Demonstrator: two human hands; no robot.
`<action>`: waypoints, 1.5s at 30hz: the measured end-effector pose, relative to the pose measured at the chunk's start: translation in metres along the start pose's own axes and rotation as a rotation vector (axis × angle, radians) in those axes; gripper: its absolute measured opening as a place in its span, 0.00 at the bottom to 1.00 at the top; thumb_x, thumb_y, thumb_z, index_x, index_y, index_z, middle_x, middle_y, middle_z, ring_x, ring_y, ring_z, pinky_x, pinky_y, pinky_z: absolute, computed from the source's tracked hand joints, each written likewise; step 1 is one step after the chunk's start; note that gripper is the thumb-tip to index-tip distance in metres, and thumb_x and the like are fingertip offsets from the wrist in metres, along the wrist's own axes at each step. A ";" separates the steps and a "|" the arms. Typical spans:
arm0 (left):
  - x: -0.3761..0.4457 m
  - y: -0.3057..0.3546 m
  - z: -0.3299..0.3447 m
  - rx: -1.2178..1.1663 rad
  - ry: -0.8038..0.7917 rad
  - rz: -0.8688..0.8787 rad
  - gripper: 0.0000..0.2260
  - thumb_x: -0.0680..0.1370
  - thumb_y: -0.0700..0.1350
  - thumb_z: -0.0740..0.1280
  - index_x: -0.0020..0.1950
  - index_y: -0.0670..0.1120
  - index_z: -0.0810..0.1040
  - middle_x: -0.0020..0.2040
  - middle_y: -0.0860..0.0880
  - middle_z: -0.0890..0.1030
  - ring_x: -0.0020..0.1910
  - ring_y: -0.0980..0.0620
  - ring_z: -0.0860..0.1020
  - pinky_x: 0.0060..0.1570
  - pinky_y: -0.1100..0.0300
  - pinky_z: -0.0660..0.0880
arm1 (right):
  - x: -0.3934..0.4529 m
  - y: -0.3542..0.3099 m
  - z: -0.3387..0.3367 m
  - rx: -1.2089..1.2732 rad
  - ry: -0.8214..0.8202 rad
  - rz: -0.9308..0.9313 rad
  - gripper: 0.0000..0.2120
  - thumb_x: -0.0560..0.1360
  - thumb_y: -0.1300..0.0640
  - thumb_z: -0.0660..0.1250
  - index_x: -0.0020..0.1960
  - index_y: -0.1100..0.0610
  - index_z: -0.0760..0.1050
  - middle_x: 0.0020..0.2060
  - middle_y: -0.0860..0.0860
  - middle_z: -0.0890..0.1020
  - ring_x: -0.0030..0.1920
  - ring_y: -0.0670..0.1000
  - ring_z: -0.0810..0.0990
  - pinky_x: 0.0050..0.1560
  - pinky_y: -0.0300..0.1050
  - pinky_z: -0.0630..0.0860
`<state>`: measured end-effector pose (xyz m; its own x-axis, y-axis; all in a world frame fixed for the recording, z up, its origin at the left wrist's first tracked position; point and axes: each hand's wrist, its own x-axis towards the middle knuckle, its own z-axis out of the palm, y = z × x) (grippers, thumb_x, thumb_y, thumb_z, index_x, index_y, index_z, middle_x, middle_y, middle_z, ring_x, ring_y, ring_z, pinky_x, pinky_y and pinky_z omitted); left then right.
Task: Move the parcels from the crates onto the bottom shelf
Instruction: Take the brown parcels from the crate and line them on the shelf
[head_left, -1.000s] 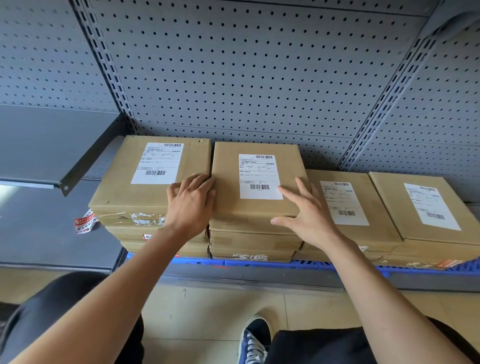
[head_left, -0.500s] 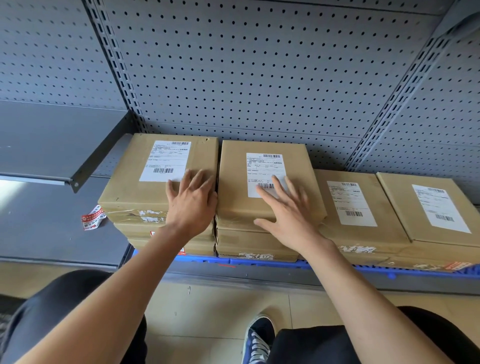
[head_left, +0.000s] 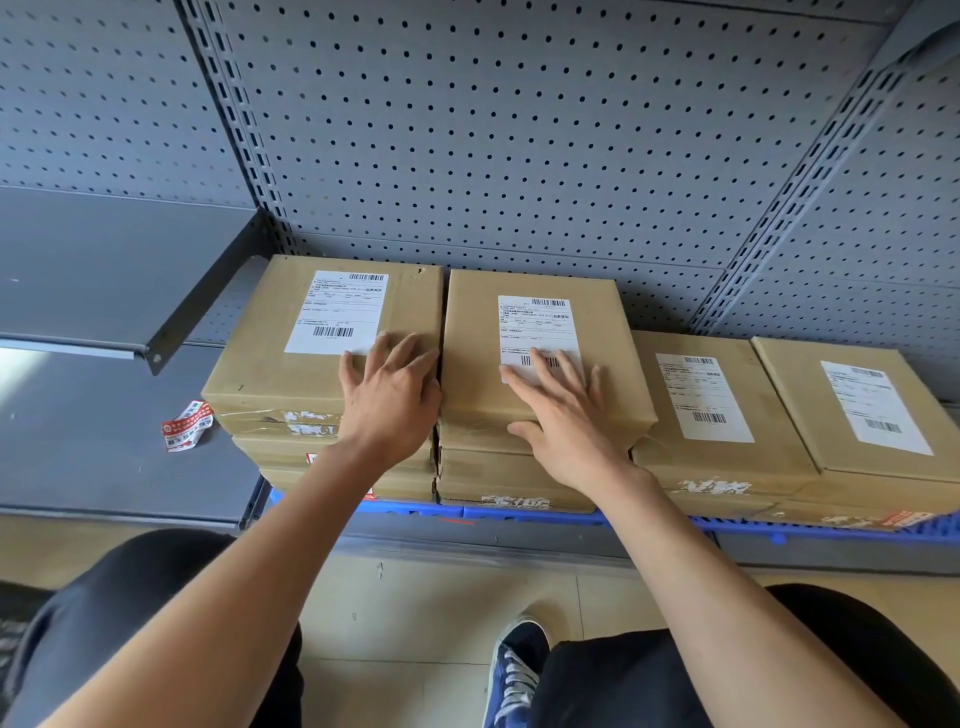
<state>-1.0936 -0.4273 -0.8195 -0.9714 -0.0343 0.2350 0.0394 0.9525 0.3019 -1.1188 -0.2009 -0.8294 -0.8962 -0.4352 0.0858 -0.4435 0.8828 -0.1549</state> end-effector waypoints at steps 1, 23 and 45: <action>0.000 -0.001 0.000 0.000 0.005 0.011 0.13 0.80 0.46 0.61 0.63 0.50 0.78 0.69 0.53 0.73 0.73 0.47 0.63 0.67 0.37 0.57 | -0.001 0.000 0.000 -0.003 0.001 -0.001 0.33 0.79 0.45 0.66 0.80 0.41 0.55 0.81 0.51 0.53 0.80 0.58 0.46 0.75 0.71 0.43; -0.005 0.002 0.008 0.066 -0.052 -0.006 0.25 0.82 0.61 0.47 0.69 0.52 0.74 0.73 0.49 0.69 0.77 0.43 0.58 0.69 0.32 0.54 | -0.005 -0.007 0.001 -0.029 0.022 0.030 0.34 0.78 0.36 0.62 0.80 0.42 0.55 0.81 0.53 0.53 0.80 0.59 0.45 0.75 0.70 0.41; -0.072 -0.029 -0.064 0.107 -0.049 -0.115 0.20 0.84 0.55 0.57 0.74 0.52 0.72 0.74 0.52 0.73 0.76 0.48 0.64 0.73 0.43 0.58 | -0.013 -0.095 -0.035 0.283 0.112 -0.179 0.24 0.80 0.57 0.66 0.75 0.53 0.69 0.73 0.53 0.72 0.72 0.56 0.70 0.72 0.54 0.66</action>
<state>-1.0096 -0.4723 -0.7858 -0.9785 -0.1322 0.1581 -0.0950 0.9701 0.2234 -1.0644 -0.2732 -0.7817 -0.8047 -0.5424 0.2414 -0.5922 0.7037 -0.3926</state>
